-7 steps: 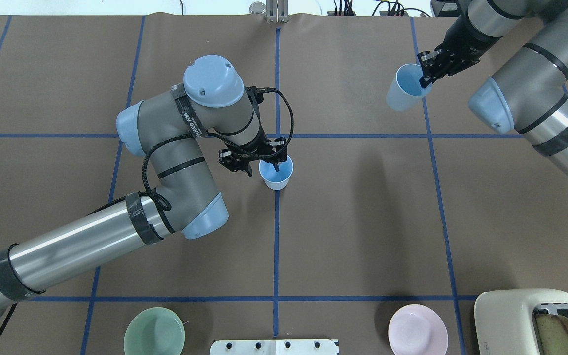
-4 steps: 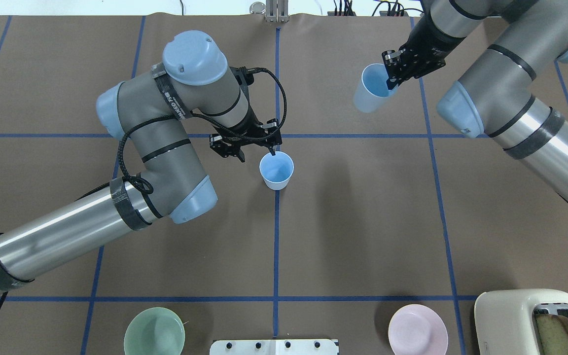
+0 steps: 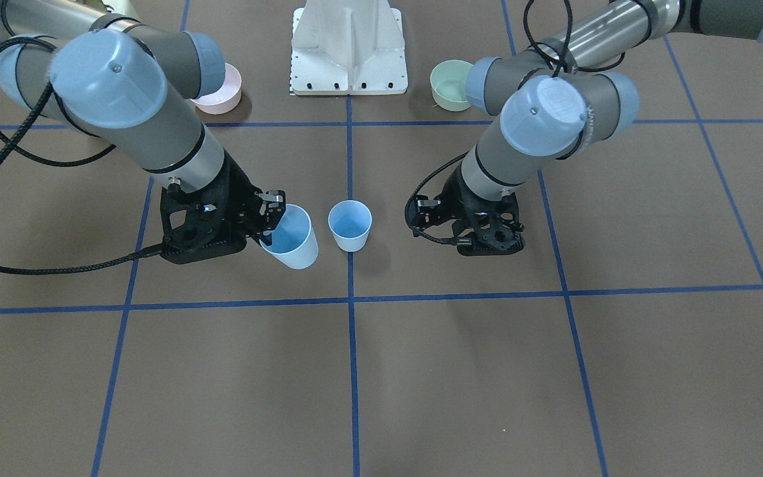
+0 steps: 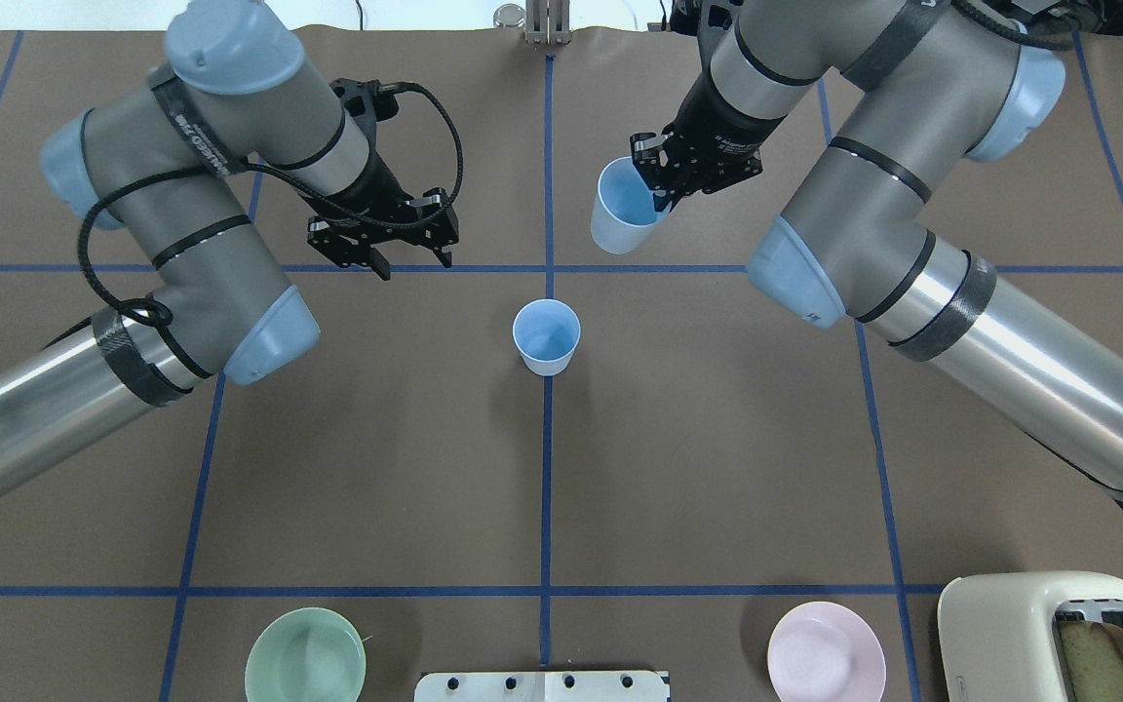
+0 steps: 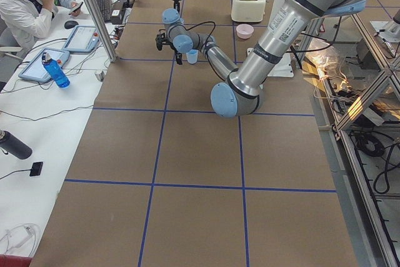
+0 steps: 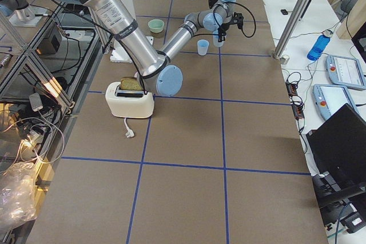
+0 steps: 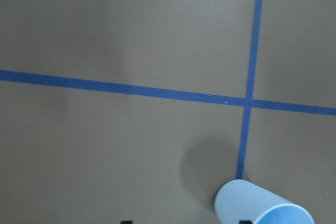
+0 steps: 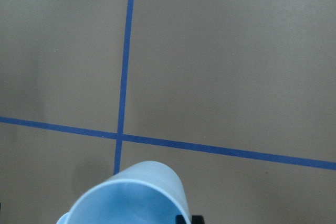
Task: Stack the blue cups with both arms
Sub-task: 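Lower the right gripper's blue cup into the standing blue cup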
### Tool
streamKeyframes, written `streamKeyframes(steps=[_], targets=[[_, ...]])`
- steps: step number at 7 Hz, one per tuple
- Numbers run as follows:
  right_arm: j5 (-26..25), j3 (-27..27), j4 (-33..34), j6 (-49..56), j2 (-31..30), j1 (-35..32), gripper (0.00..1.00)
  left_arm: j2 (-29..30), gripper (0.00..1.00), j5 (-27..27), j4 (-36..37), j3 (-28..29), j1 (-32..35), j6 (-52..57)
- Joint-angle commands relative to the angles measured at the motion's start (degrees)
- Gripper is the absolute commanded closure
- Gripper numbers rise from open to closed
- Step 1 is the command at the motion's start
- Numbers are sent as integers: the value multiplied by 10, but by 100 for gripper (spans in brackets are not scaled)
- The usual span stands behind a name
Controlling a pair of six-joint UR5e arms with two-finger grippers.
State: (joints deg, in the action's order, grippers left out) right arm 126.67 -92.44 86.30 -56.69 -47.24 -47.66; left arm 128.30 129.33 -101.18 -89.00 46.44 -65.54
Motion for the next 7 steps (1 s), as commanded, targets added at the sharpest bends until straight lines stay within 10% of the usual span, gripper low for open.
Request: streamKeyframes(steps=[1, 7], targets=[[-33, 0, 24, -27, 25, 40, 100, -51, 14, 8, 30, -34, 37, 103], [-71, 1, 46, -27, 35, 95, 100, -81, 3, 7, 27, -42, 50, 119]])
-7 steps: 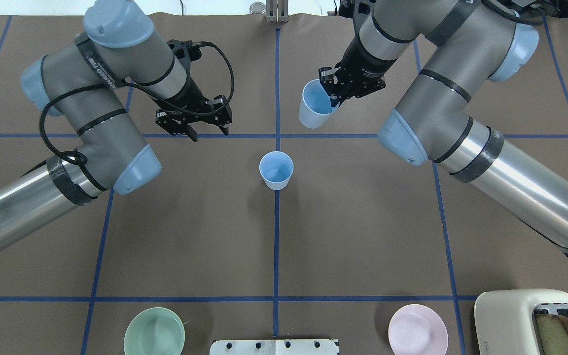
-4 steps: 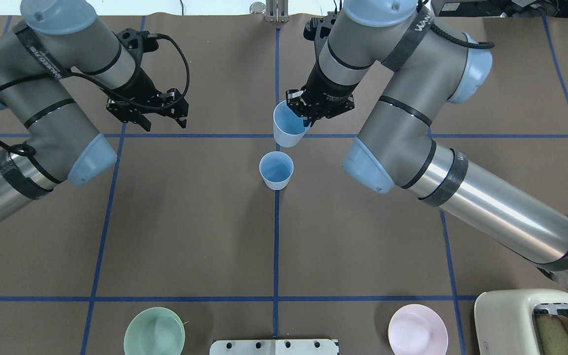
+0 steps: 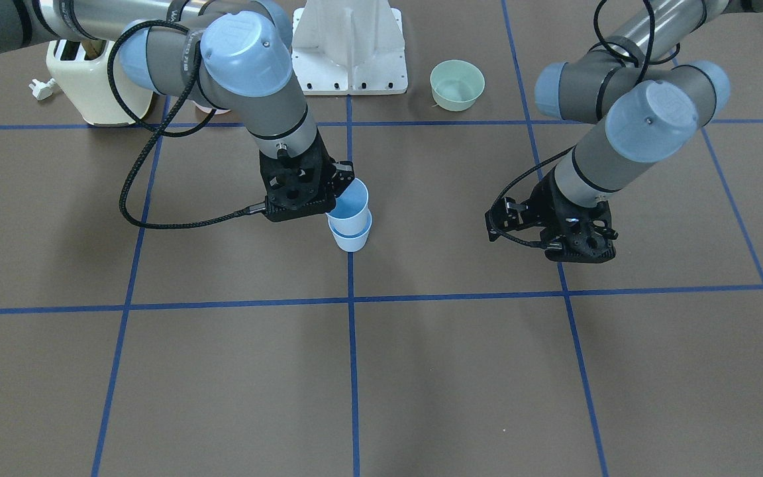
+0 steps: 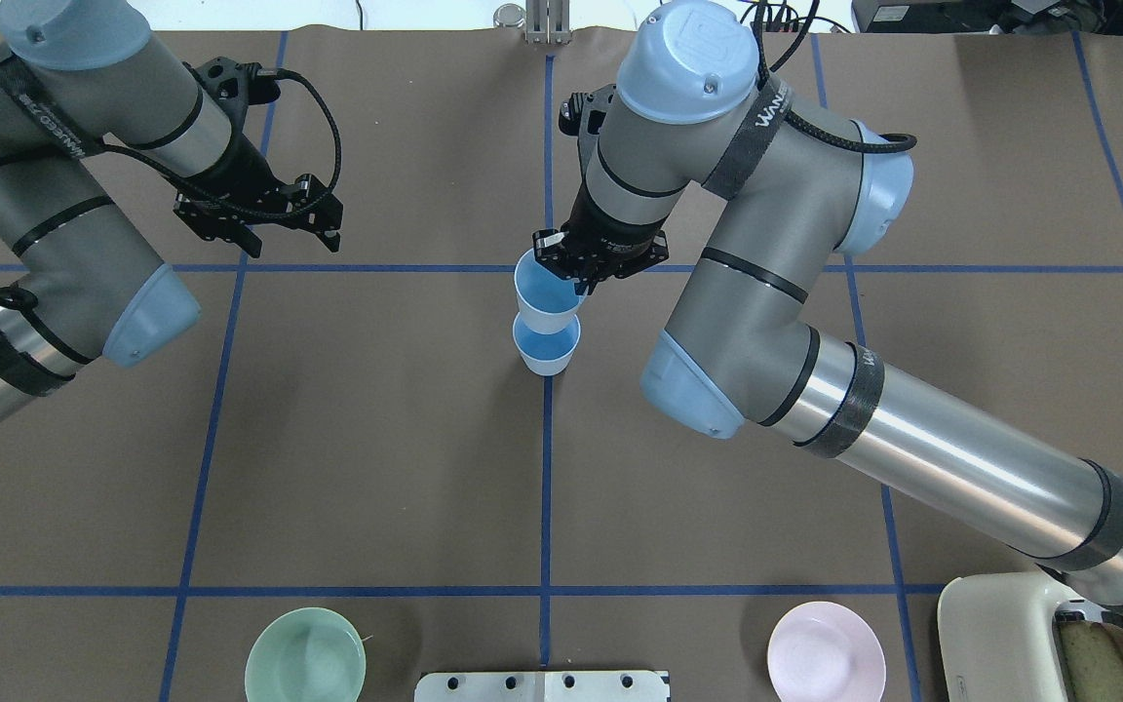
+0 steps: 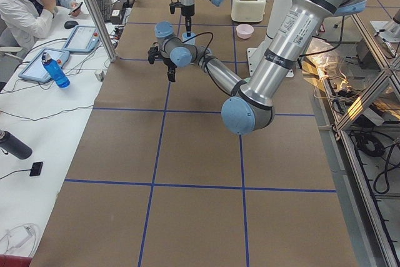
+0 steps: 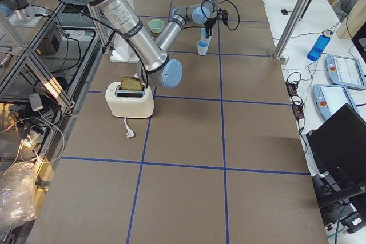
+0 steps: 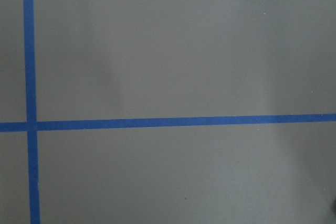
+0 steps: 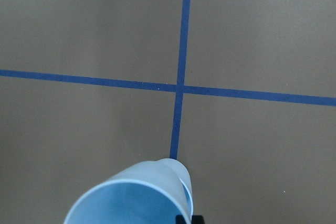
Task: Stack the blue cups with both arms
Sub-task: 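Lower the right gripper's blue cup into the standing blue cup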
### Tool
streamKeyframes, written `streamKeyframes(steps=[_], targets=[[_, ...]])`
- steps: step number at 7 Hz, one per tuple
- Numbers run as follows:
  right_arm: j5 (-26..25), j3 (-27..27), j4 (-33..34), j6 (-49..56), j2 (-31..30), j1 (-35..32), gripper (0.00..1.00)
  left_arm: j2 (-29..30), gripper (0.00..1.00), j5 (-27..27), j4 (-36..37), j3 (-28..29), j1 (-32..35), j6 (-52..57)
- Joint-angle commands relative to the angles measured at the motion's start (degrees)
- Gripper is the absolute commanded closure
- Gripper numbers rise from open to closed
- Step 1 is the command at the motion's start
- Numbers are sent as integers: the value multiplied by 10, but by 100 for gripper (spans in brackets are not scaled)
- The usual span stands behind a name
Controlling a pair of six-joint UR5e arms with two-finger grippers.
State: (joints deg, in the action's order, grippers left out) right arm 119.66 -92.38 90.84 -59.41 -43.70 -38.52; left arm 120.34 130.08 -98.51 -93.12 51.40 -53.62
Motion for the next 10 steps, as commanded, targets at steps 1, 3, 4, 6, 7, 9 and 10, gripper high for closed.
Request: streamKeyframes(steps=[1, 3, 4, 6, 7, 9, 10], targets=[[-1, 1, 0, 0, -1, 5, 100, -1, 3, -1, 0, 0, 0, 0], [-13, 4, -1, 0, -2, 15, 100, -1, 3, -3, 0, 0, 0, 0], [-13, 4, -1, 0, -2, 15, 100, -2, 3, -3, 0, 0, 0, 0], [-13, 4, -1, 0, -3, 15, 100, -1, 3, -4, 0, 2, -1, 0], [-11, 5, -1, 0, -4, 15, 96, -1, 3, -4, 0, 2, -1, 0], [-7, 4, -1, 0, -3, 14, 23, -1, 3, -4, 0, 2, -1, 0], [-7, 4, -2, 0, -2, 14, 15, -1, 3, -5, -1, 2, -1, 0]])
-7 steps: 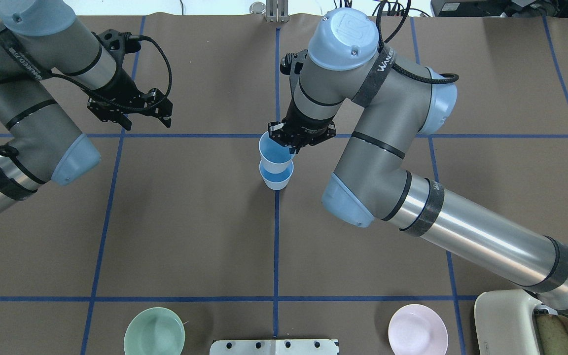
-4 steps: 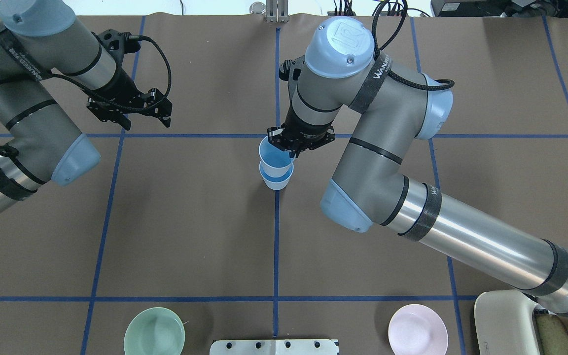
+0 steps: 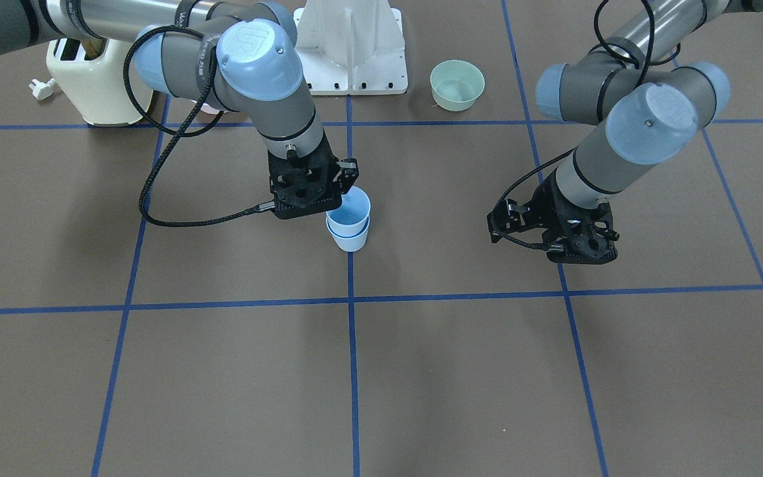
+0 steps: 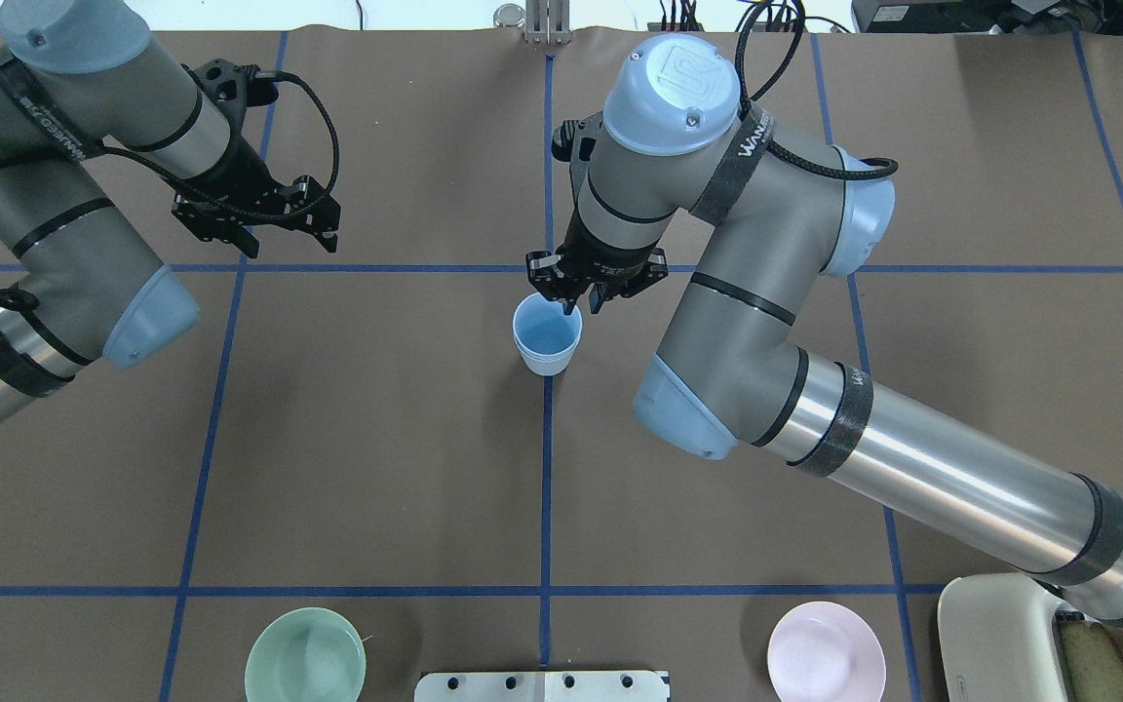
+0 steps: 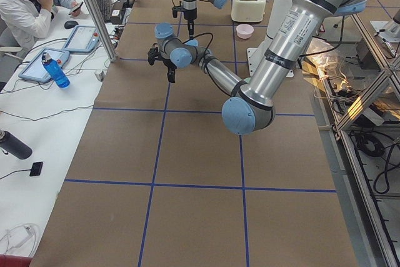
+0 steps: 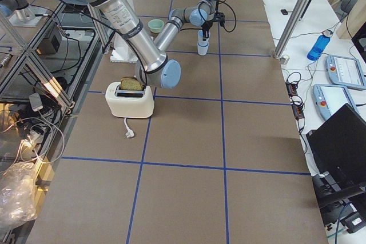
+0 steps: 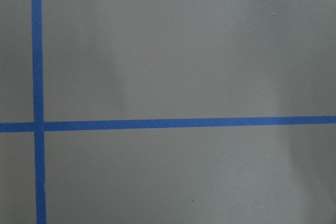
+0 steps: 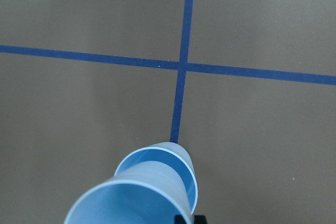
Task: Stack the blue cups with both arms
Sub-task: 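Open the right gripper and lift it off the stacked cups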
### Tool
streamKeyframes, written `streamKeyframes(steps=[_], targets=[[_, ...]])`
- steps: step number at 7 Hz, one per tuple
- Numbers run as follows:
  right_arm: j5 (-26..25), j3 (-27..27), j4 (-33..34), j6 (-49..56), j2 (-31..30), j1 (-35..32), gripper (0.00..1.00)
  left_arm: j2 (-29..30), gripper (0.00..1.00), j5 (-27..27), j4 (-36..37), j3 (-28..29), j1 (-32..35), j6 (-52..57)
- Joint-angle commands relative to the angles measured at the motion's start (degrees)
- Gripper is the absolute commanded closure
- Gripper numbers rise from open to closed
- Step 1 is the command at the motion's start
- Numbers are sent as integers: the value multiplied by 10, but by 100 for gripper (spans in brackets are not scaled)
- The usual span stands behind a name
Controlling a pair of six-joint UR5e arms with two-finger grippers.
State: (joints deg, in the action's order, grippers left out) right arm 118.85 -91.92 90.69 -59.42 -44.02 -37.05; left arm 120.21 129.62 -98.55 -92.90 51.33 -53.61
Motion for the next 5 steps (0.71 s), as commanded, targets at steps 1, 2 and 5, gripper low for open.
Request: streamKeyframes(steps=[1, 2, 5], targets=[[2, -1, -3, 0, 0, -3, 0, 0, 3, -1, -1, 0, 0, 0], [8, -5, -4, 1, -1, -17, 0, 0, 3, -1, 1, -2, 3, 1], [59, -65, -7, 35, -78, -111, 0, -15, 2, 5, 4, -7, 32, 55]])
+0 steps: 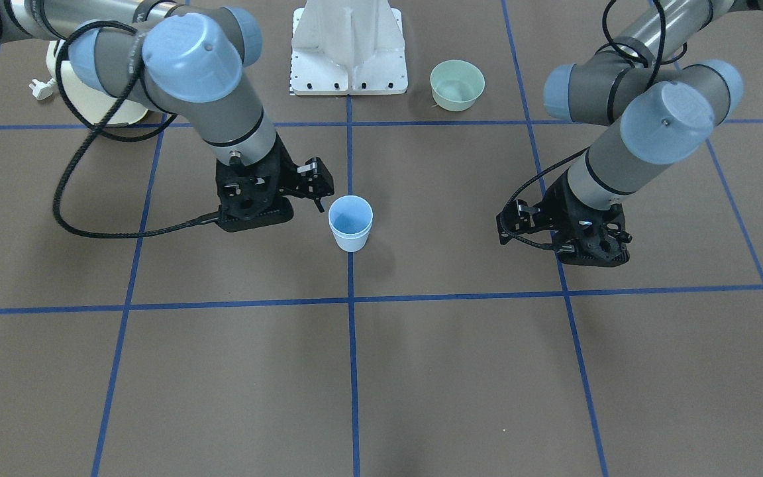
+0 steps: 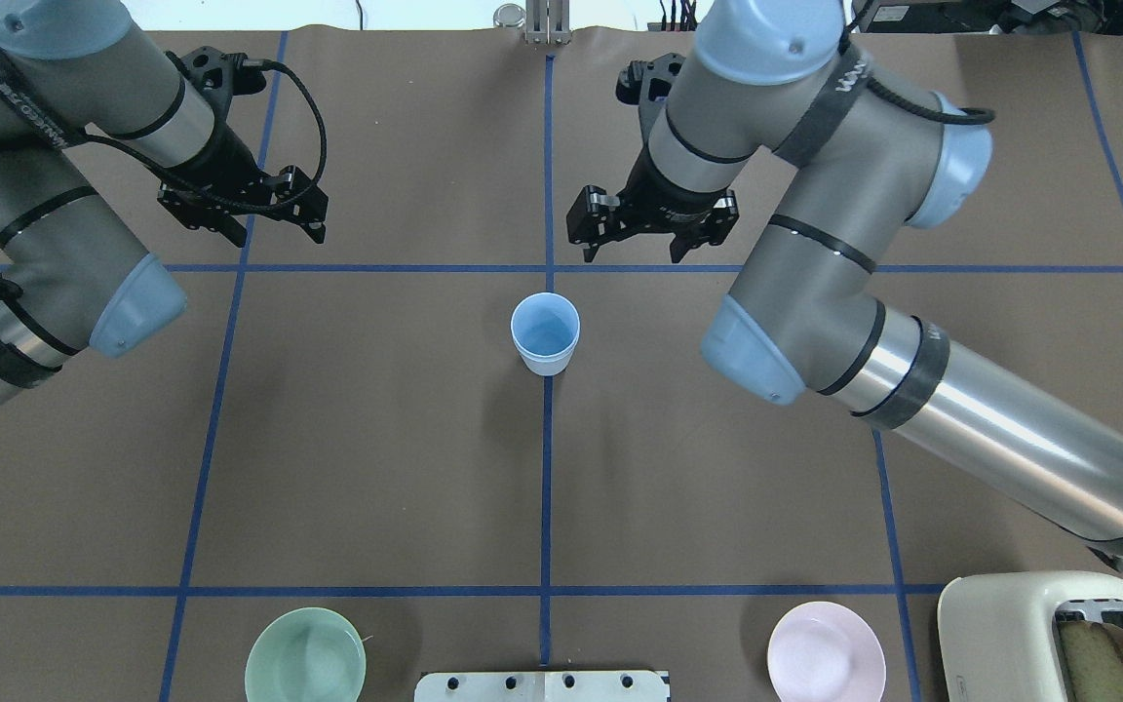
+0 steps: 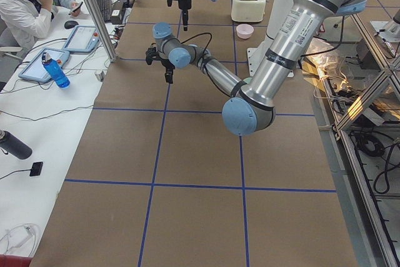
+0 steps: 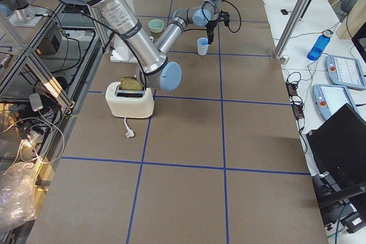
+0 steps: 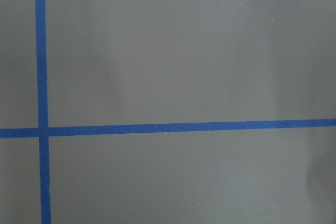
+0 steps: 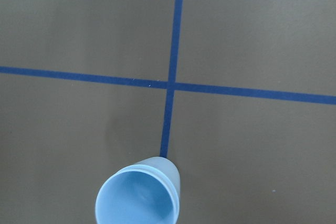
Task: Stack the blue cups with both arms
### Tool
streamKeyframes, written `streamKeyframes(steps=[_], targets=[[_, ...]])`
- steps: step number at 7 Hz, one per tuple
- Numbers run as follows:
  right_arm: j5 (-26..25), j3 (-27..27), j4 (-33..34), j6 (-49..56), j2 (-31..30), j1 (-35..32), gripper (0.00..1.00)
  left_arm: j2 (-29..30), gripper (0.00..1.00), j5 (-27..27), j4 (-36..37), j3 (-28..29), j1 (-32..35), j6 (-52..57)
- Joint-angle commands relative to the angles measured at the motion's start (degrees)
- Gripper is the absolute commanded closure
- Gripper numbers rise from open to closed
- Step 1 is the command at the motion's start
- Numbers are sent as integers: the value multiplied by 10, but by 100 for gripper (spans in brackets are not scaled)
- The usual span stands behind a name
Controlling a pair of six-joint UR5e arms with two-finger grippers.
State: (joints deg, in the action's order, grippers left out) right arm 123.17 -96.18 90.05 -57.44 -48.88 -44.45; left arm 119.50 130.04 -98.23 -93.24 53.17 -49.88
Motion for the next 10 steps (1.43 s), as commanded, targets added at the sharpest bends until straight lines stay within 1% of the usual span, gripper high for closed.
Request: streamKeyframes(steps=[1, 2, 3, 4, 6, 7, 8, 9, 10], targets=[[0, -22, -1, 33, -35, -59, 0, -34, 2, 1, 1, -22, 23, 53], [-13, -22, -1, 71, -53, -75, 0, -62, 1, 2, 1, -33, 39, 93], [-27, -21, -1, 95, -88, -93, 0, -87, 1, 18, 1, -34, 62, 147], [-19, -25, -1, 107, -131, -132, 0, -123, 1, 50, 1, -34, 99, 219], [7, -24, 4, 200, -196, -208, 0, -166, 1, 57, 1, -33, 157, 303], [21, -21, 4, 223, -226, -245, 0, -188, 1, 59, 1, -30, 187, 345], [26, -20, 0, 277, -273, -272, 0, -210, 1, 65, 9, -28, 211, 383], [36, -23, 0, 331, -318, -307, 0, -215, 1, 65, 53, -27, 235, 431], [71, -32, -2, 354, -373, -342, 0, -216, 1, 64, 108, -22, 262, 495]])
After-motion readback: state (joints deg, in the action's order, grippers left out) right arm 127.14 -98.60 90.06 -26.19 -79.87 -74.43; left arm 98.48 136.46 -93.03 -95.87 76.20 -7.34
